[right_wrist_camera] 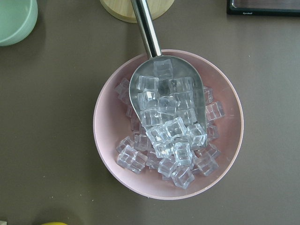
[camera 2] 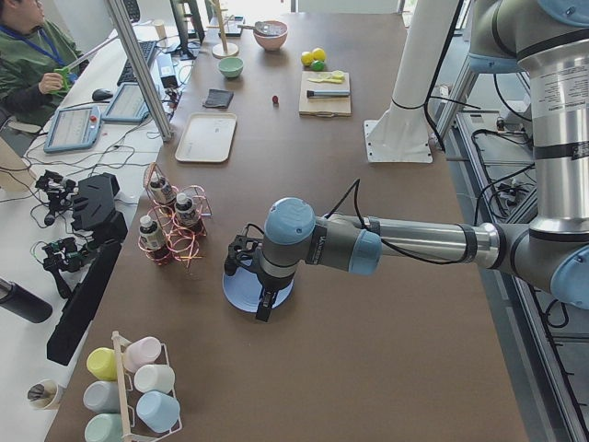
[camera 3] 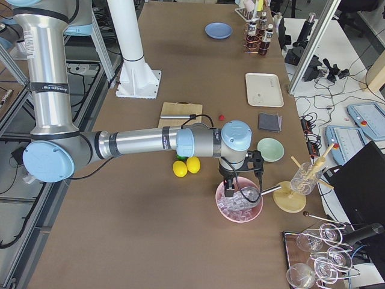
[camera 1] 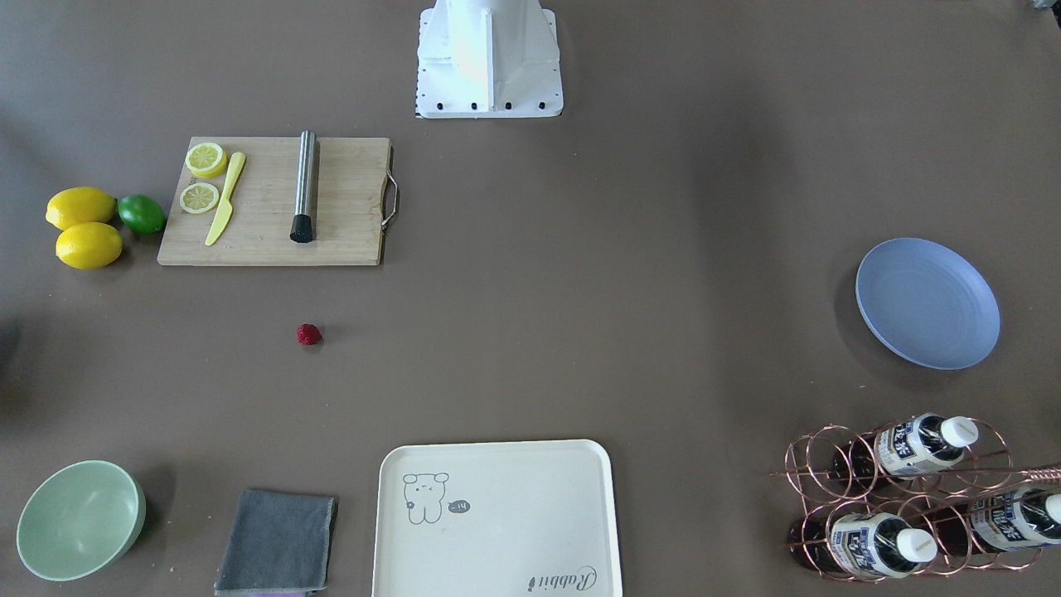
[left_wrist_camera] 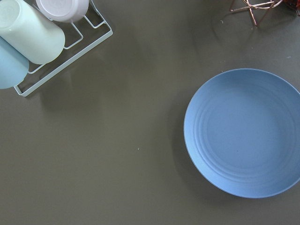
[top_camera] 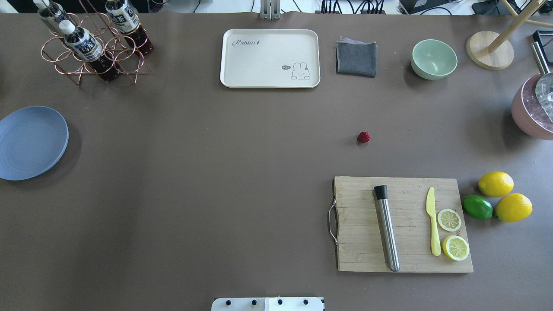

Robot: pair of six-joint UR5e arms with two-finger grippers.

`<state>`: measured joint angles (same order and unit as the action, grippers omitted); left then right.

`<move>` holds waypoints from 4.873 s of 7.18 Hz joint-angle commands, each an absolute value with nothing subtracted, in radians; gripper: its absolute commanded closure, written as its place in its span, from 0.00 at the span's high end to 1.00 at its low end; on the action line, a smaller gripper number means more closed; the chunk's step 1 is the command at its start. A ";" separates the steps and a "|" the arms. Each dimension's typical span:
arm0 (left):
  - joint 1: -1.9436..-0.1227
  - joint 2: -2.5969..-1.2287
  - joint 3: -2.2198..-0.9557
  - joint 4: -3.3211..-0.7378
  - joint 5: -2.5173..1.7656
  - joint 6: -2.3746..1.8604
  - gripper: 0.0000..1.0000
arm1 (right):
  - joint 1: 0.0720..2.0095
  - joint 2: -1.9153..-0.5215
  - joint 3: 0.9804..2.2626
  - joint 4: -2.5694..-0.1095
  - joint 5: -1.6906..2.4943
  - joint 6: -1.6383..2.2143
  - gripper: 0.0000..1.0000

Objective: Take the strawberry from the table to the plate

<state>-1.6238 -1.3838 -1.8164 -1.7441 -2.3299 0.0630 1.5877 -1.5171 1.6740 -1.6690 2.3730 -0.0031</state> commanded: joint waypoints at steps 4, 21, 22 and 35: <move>-1.624 -1.384 -1.812 -1.743 -2.329 0.060 0.98 | 1.588 -1.517 1.667 -1.669 2.373 -0.003 1.00; -1.625 -1.385 -1.804 -1.744 -2.333 0.060 0.98 | 1.588 -1.522 1.666 -1.669 2.372 -0.003 1.00; -1.624 -1.399 -1.813 -1.744 -2.330 0.058 0.98 | 1.588 -1.520 1.667 -1.669 2.372 -0.003 1.00; -1.625 -1.411 -1.559 -2.021 -2.508 0.054 0.98 | 1.585 -1.508 1.674 -1.667 2.378 0.021 1.00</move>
<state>-1.6274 -1.4050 -1.6517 -1.9487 -2.4829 0.0570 1.5858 -1.5079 1.6716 -1.6680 2.3771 0.0220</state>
